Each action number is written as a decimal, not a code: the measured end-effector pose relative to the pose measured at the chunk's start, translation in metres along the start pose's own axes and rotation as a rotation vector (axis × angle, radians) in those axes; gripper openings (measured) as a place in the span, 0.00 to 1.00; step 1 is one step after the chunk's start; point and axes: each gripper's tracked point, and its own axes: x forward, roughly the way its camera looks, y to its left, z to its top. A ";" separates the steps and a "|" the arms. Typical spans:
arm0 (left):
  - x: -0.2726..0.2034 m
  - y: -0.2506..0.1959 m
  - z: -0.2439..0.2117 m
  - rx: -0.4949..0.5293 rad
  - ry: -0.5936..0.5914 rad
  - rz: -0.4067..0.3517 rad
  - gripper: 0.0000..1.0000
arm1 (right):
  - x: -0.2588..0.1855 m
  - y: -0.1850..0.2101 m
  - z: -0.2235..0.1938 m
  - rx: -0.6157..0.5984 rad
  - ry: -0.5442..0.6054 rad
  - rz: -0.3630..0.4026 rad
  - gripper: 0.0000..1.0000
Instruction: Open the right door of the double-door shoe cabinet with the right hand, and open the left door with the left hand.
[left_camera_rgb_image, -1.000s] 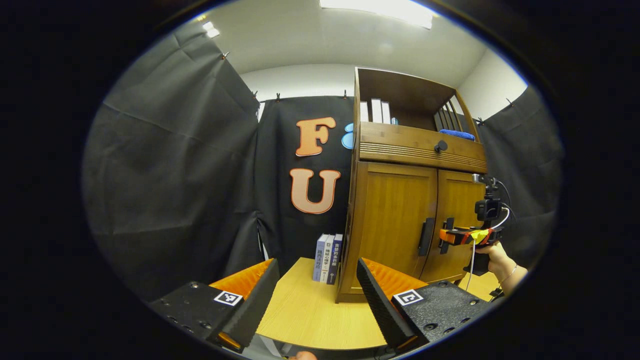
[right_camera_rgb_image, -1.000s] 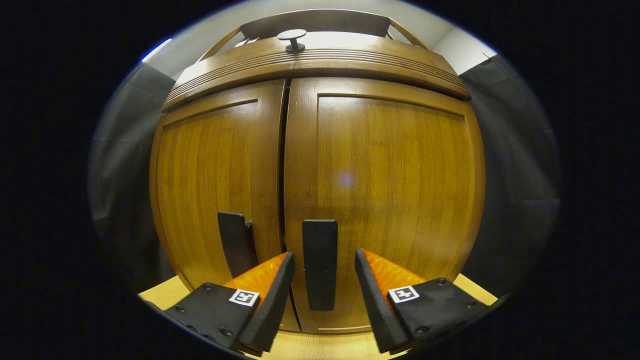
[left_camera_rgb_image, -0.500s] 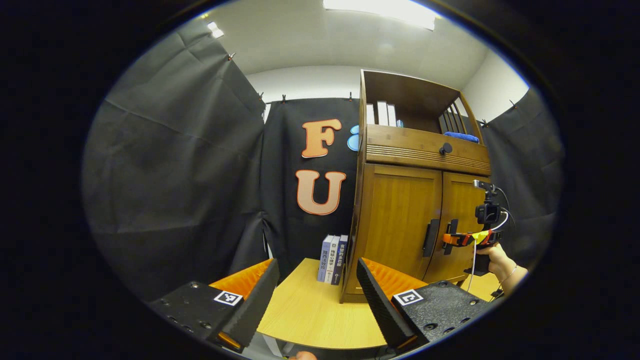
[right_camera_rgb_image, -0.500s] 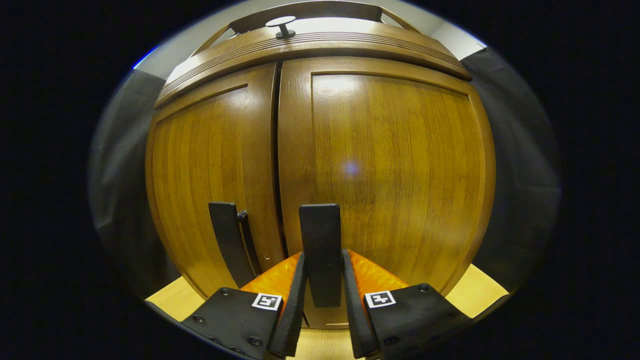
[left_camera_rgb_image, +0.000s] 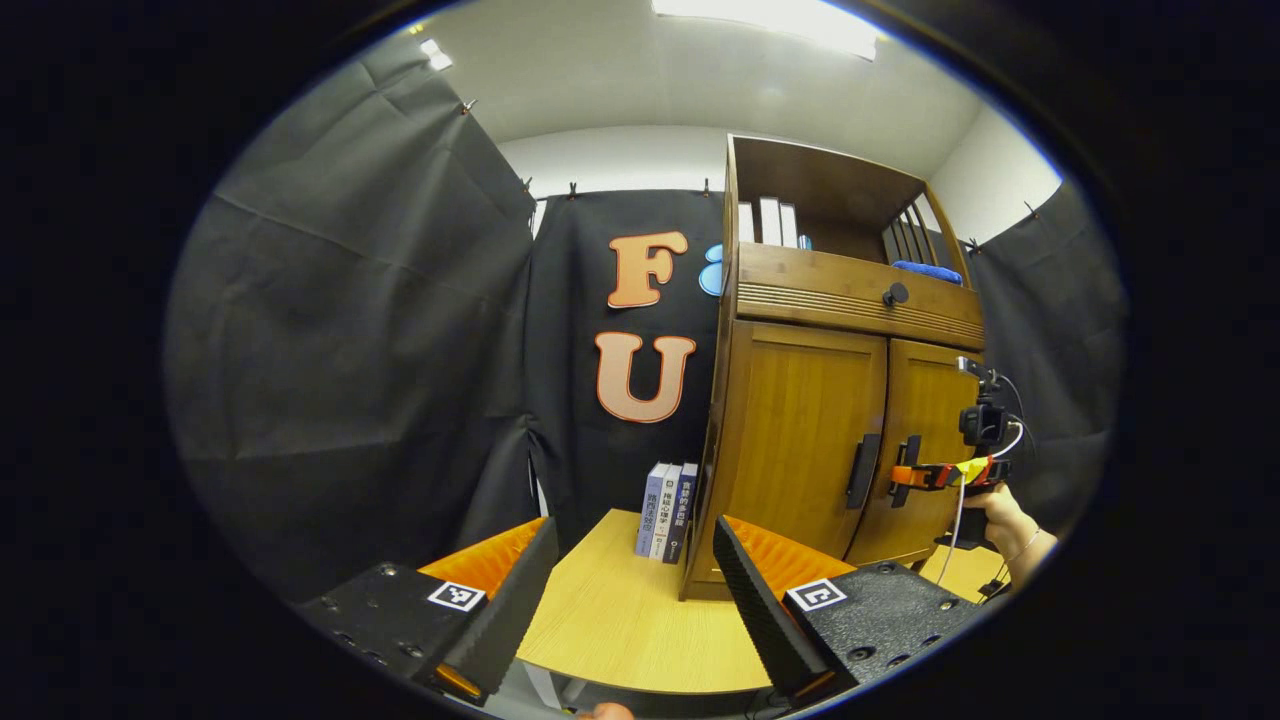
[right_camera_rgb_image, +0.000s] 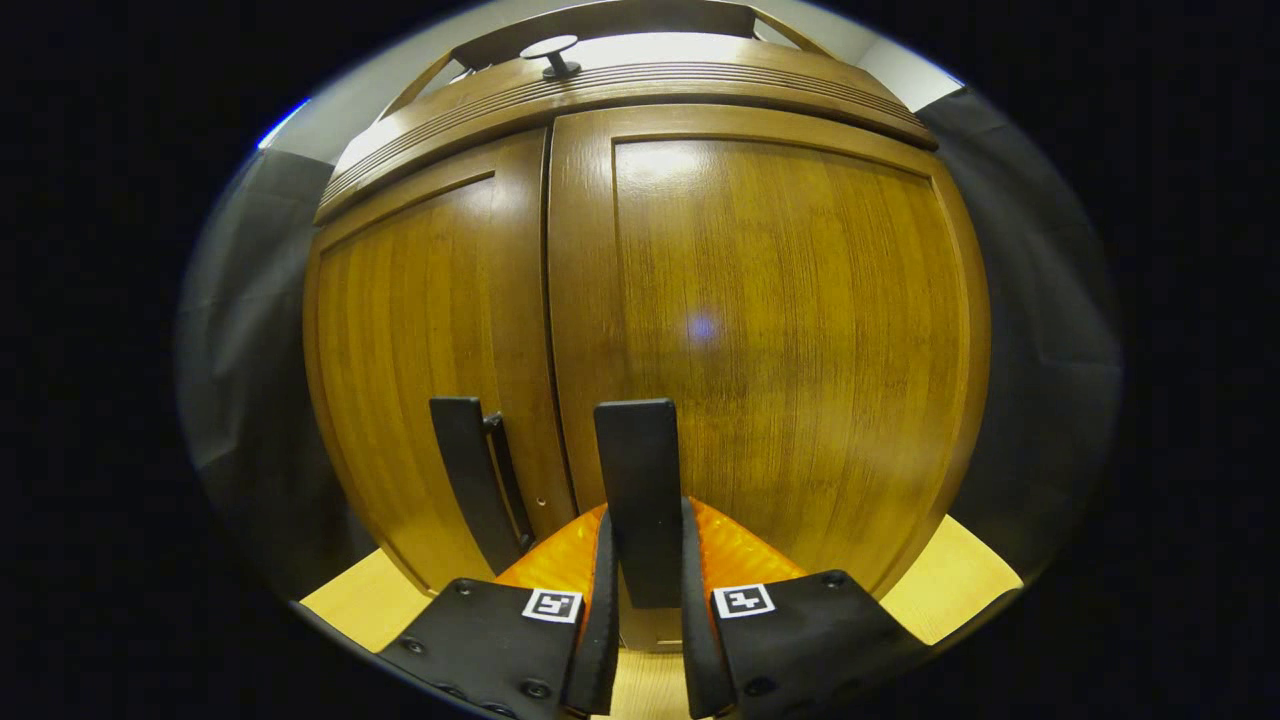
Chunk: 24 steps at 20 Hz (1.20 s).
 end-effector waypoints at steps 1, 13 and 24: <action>-0.001 -0.001 0.001 0.000 -0.003 -0.001 0.94 | -0.009 0.000 -0.002 -0.014 0.001 0.014 0.35; -0.008 -0.018 0.001 -0.027 0.000 -0.041 0.94 | -0.073 -0.015 -0.008 -0.018 -0.050 0.101 0.35; -0.005 -0.054 0.001 -0.037 -0.002 -0.100 0.92 | -0.134 -0.052 -0.013 -0.003 -0.052 0.108 0.34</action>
